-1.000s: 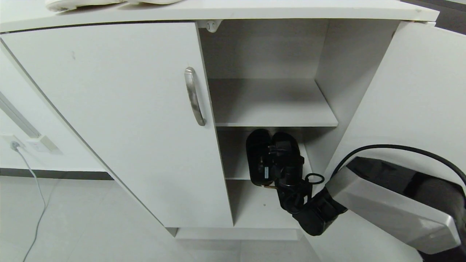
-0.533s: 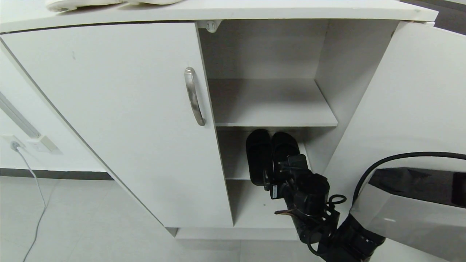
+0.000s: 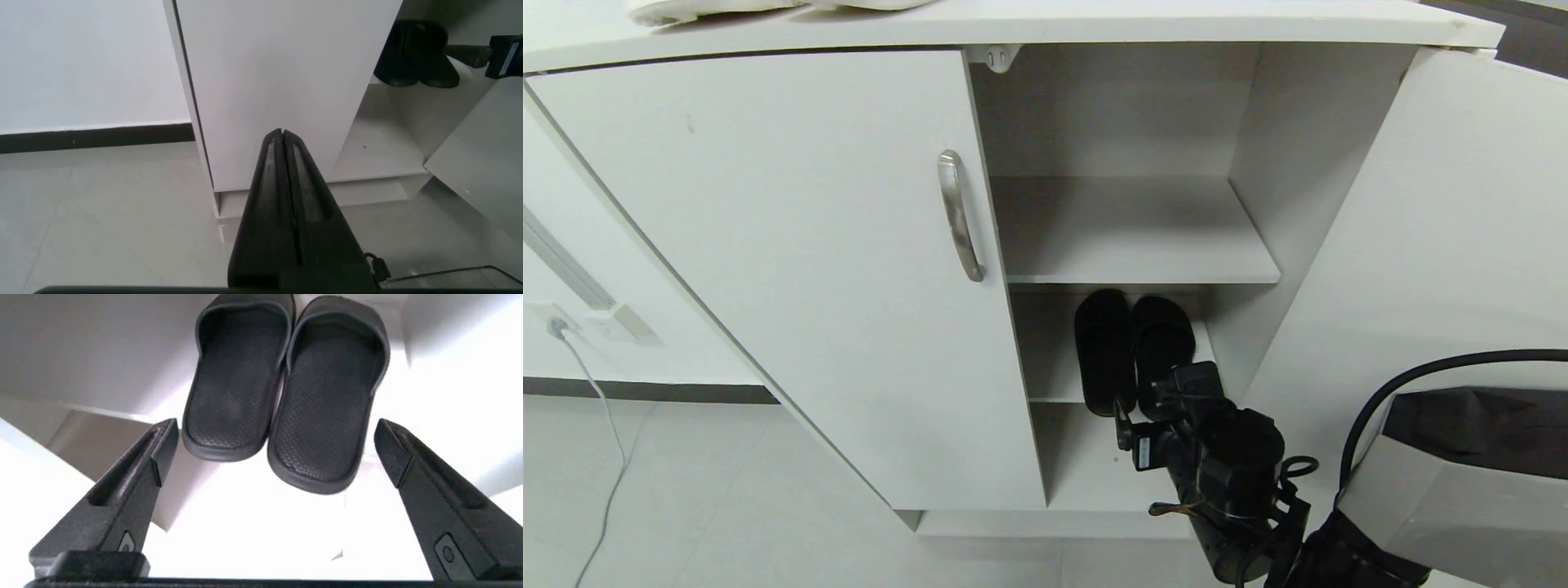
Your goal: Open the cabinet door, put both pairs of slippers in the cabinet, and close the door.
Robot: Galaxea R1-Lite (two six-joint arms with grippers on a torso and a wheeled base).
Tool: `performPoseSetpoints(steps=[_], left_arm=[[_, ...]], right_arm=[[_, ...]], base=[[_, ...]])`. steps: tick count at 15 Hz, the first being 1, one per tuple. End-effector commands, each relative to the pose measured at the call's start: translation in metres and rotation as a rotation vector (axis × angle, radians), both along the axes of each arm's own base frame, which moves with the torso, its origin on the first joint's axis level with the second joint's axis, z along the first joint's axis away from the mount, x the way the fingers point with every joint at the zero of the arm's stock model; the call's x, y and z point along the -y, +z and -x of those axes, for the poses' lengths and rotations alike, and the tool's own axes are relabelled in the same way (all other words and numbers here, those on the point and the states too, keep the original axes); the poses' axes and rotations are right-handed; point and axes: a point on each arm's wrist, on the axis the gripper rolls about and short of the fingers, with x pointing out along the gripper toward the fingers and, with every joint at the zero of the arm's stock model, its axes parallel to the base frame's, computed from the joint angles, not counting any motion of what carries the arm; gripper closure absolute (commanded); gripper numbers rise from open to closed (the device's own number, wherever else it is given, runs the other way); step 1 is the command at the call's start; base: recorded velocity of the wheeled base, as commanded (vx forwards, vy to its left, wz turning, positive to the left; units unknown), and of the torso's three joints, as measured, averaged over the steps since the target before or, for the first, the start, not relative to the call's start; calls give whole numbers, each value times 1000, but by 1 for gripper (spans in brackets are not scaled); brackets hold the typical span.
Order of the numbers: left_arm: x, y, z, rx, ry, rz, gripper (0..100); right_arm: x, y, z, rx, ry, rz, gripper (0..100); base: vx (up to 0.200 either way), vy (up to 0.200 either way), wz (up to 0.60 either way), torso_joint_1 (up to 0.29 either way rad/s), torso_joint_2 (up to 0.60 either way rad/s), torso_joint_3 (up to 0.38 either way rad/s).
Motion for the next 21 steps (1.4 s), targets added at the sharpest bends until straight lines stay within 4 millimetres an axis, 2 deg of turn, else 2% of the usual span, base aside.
performPoseSetpoints(steps=[1, 6, 12, 21], left_arm=[[0, 0, 0, -1, 0, 0, 100], [0, 0, 0, -3, 0, -1, 100], [0, 0, 0, -1, 0, -1, 100], [0, 0, 0, -1, 0, -1, 100]], right_arm=[[1, -2, 1, -4, -1, 5, 0], [0, -2, 2, -6, 3, 7, 0], [0, -8, 3, -18, 5, 21, 0], [2, -10, 7, -11, 8, 16, 0]], base=[[0, 0, 0, 0, 0, 0], [0, 0, 0, 0, 0, 0], [-200, 0, 0, -2, 2, 2], [0, 0, 0, 0, 0, 0]])
